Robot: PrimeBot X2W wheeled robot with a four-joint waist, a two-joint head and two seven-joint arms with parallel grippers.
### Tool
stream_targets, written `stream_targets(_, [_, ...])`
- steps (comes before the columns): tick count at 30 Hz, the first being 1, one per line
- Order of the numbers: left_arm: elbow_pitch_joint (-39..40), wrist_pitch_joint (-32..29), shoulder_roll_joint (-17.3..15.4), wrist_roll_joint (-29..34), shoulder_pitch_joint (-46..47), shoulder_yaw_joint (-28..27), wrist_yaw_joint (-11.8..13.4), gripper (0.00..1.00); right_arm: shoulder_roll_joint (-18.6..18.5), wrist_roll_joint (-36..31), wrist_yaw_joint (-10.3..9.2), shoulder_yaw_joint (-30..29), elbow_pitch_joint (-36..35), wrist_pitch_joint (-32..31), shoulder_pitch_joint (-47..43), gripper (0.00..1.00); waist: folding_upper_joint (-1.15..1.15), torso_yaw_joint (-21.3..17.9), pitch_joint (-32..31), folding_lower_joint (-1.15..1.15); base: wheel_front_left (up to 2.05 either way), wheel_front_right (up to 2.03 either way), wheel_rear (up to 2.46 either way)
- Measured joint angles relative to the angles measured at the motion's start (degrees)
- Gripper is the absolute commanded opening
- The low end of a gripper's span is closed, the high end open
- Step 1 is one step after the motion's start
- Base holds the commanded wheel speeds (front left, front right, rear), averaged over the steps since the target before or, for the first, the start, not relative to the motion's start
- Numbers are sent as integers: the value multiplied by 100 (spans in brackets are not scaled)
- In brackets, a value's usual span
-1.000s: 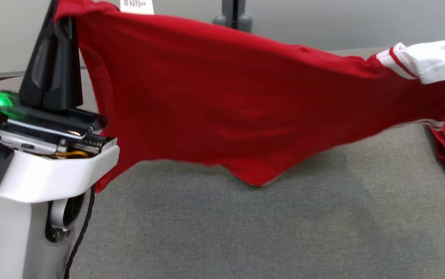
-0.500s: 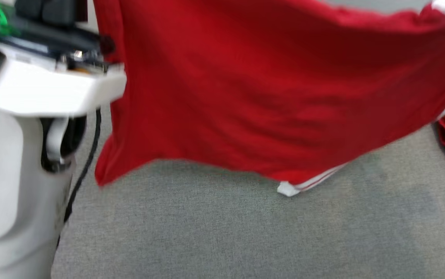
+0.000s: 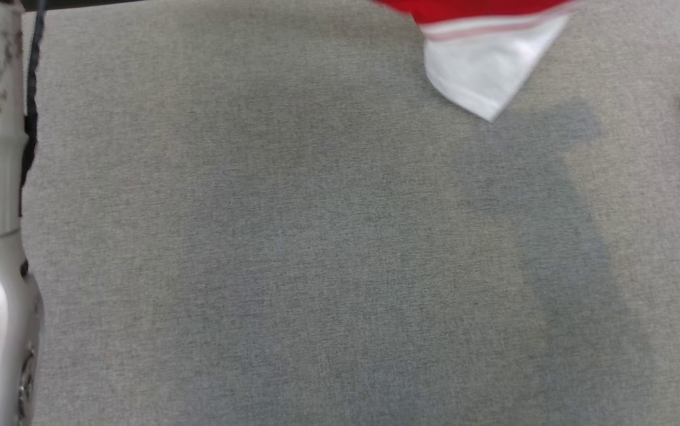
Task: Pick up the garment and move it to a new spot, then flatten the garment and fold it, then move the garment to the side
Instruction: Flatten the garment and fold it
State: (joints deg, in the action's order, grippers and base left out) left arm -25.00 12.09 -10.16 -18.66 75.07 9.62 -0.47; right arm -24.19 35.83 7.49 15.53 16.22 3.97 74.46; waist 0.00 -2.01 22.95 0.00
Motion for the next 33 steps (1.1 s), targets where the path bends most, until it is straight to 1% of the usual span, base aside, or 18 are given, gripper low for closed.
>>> stream_targets(5, [-1339,189,-2,-82,514,-148,-52,0,343,121,0,699,1166,432,699,0,0,-142,39,0,0,0,0])
stream_targets(6, [-1905,214,-3,-115,510,-164,-84,0,520,235,0,971,1661,517,730,0,0,-195,52,0,0,0,0])
stream_targets(7, [-2173,222,9,-120,501,-172,-103,0,604,312,0,1137,1887,547,727,0,0,-217,65,0,0,0,0])
stream_targets(10, [-2851,258,68,-174,396,-191,-107,0,877,538,0,1610,2475,581,671,0,0,-263,135,0,0,0,0])
stream_targets(13, [-3451,266,165,-242,160,-216,-110,0,1109,868,0,2016,2949,620,398,0,0,-288,266,0,0,0,0])
stream_targets(17, [-3869,282,294,-279,-192,-227,-196,0,1230,1321,0,2463,3289,748,-112,0,0,-279,440,0,0,0,0])
stream_targets(21, [-3840,289,346,-346,-807,-392,-256,0,1237,1873,0,2721,3292,983,-840,0,0,-191,518,0,0,0,0])
stream_targets(25, [-3395,290,431,-442,-1505,-688,-318,0,1084,2237,0,2794,3040,1076,-1581,0,0,-108,443,0,0,0,0])
stream_targets(26, [-3243,290,446,-456,-1685,-753,-372,0,1017,2256,0,2739,2896,1077,-1783,0,0,-93,408,0,0,0,0])
stream_targets(29, [-2731,290,516,-456,-2404,-995,-469,0,867,2201,0,2330,2362,1092,-2462,0,0,-67,267,0,0,0,0])
stream_targets(33, [-2008,289,588,-387,-3409,-1234,-561,0,780,1956,0,1902,1662,1092,-3609,0,0,-66,22,0,0,0,0])
